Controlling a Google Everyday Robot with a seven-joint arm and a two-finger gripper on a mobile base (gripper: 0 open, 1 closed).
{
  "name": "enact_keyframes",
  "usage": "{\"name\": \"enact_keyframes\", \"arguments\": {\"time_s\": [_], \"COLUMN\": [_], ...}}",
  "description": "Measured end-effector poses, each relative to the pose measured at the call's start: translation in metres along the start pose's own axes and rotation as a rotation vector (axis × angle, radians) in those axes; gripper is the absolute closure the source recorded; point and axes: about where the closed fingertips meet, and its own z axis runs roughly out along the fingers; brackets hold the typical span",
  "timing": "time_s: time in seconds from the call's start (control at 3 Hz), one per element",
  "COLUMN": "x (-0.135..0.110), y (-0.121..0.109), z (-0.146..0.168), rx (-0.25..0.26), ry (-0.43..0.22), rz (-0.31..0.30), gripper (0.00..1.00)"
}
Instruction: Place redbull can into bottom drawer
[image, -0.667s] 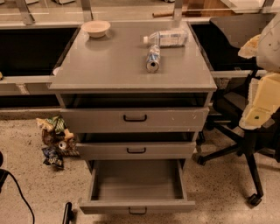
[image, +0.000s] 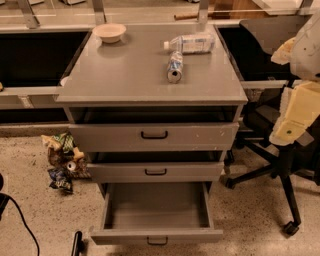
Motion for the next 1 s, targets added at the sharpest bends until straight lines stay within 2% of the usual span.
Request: {"name": "enact_keyframes", "arguments": {"time_s": [0.33,0.67,1.0], "x": [-0.008,-0.022,-0.023], "y": [-0.016,-0.027,-0.028], "z": [0.009,0.017,0.017], "rx": [0.046,0.073,0.079], "ry": [-0.003,-0.004,-0.007], "rz": [0.081,0.110,0.111], "gripper": [0.00,0.00,0.00]}}
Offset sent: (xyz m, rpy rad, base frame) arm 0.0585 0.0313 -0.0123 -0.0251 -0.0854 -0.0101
